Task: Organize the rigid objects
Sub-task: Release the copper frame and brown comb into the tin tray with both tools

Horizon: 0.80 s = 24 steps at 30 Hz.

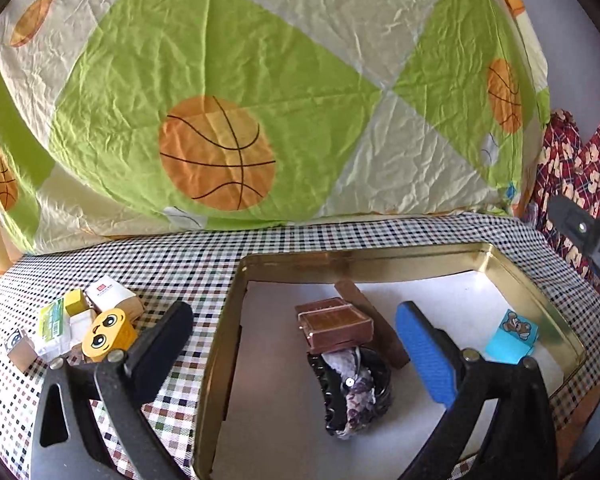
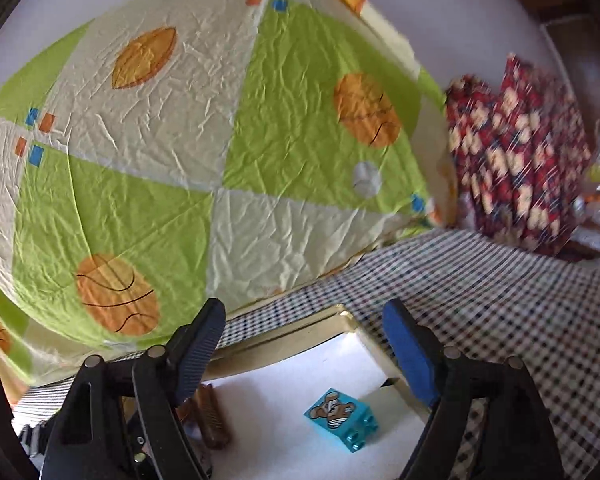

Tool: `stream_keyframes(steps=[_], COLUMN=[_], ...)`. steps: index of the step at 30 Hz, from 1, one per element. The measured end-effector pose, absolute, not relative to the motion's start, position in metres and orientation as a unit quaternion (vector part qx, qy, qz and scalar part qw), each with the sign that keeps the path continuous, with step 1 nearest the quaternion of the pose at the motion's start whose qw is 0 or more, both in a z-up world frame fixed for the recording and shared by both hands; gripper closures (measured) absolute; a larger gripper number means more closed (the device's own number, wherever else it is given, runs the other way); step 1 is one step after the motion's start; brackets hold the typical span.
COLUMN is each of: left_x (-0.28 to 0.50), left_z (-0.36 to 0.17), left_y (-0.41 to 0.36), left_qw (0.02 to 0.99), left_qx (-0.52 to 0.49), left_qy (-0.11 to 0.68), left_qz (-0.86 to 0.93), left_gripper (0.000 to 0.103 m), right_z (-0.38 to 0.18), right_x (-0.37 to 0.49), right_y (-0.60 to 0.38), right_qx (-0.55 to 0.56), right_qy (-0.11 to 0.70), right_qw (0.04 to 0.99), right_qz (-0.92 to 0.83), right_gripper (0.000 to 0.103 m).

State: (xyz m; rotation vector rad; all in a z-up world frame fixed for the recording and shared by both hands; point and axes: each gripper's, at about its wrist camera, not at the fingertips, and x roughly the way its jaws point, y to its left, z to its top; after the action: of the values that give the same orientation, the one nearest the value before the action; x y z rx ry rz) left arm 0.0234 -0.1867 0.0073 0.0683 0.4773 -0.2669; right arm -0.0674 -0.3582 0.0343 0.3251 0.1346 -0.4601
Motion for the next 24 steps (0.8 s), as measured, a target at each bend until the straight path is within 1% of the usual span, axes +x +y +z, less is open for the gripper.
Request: stream_keyframes(steps=[3, 11, 24], left_x=[0.019, 0.002, -0.012], left_z=[0.009, 0.014, 0.017], left_y=[-0.179, -0.159, -0.126], left_qw=[0.965, 0.974, 0.979], left_qx=[0.027, 0.026, 0.024], left_qy=[0.226, 0.190, 0.179], left_qz=[-0.127, -0.120, -0.095], left_gripper=[0.001, 0.001, 0.001], right_z=[0.035, 0.037, 0.036], right_x=[-0.077, -0.089, -0.107], right_y=[-0.347, -0.335, -0.315], right_qx=[0.142, 0.140, 0.149], right_qy=[0.044, 0.028, 0.011], right_qw=[0.959, 0.957, 0.953], right_qz=[-0.240, -0.255, -0.263], right_gripper=[0.014, 0.014, 0.014])
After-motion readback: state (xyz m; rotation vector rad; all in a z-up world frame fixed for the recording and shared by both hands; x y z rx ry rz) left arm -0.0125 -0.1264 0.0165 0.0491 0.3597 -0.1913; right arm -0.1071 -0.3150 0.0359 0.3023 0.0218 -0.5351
